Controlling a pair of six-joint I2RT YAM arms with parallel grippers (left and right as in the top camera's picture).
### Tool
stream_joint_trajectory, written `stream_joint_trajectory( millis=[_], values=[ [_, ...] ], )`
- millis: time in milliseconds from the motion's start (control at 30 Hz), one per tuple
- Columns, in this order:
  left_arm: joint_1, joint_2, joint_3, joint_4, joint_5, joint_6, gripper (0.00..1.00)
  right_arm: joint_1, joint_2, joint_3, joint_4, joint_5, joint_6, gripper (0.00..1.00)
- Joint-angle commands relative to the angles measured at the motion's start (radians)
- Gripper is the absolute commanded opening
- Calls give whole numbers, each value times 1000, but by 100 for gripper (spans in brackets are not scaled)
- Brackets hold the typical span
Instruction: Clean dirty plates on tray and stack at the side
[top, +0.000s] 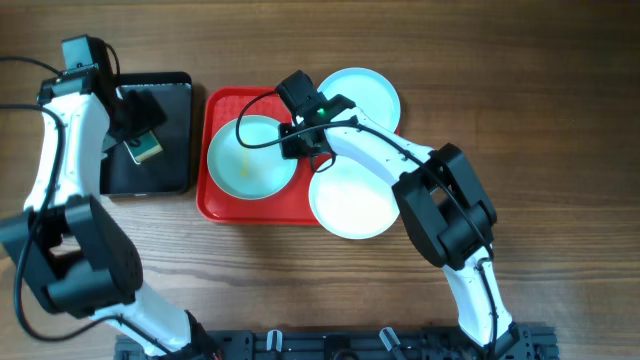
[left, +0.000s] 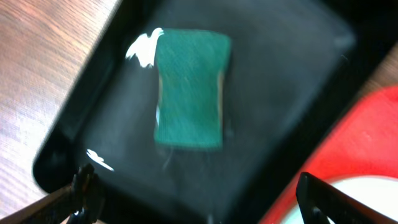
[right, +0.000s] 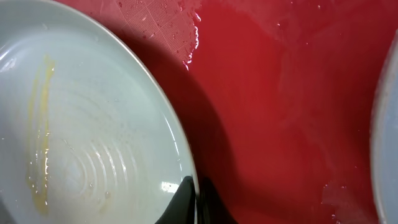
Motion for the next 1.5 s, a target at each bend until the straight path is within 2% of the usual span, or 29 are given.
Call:
stream_joint_trajectory(
  millis=[0, 167, 333, 567, 767, 933, 967, 1067, 1100, 1167, 1200, 1267, 1367, 1467],
  values=[
    [32, 66, 13, 76, -47, -12, 93, 2, 39, 8, -12, 18, 10, 4],
    [35, 127, 13, 176, -42, 23, 80, 3, 39, 8, -11, 18, 11, 4],
    [20, 176, 13, 222, -39, 44, 77, 3, 39, 8, -11, 18, 11, 4],
    [18, 226, 13, 218, -8, 40, 68, 3, 39, 8, -11, 18, 11, 4],
    [18, 263, 13, 214, -9, 40, 65, 3, 39, 8, -11, 18, 11, 4],
    [17, 266, 13, 214, -9, 40, 42, 2, 39, 8, -11, 18, 11, 4],
    [18, 266, 13, 214, -9, 40, 41, 3, 39, 8, -11, 18, 11, 4],
    [18, 266, 13, 214, -9, 40, 42, 3, 39, 8, -11, 18, 11, 4],
    [18, 265, 13, 214, -9, 40, 45, 3, 39, 8, -11, 18, 10, 4],
    [18, 263, 14, 214, -9, 40, 73, 3, 39, 8, -11, 18, 11, 4],
    [18, 261, 16, 213, -9, 40, 76, 3, 39, 8, -11, 18, 10, 4],
    [18, 257, 26, 202, -9, 40, 76, 3, 39, 8, -11, 18, 10, 4],
    [17, 248, 56, 166, -9, 40, 67, 2, 39, 8, -11, 18, 11, 4],
    [18, 239, 66, 153, -9, 40, 64, 2, 39, 8, -11, 18, 10, 4]
  ],
)
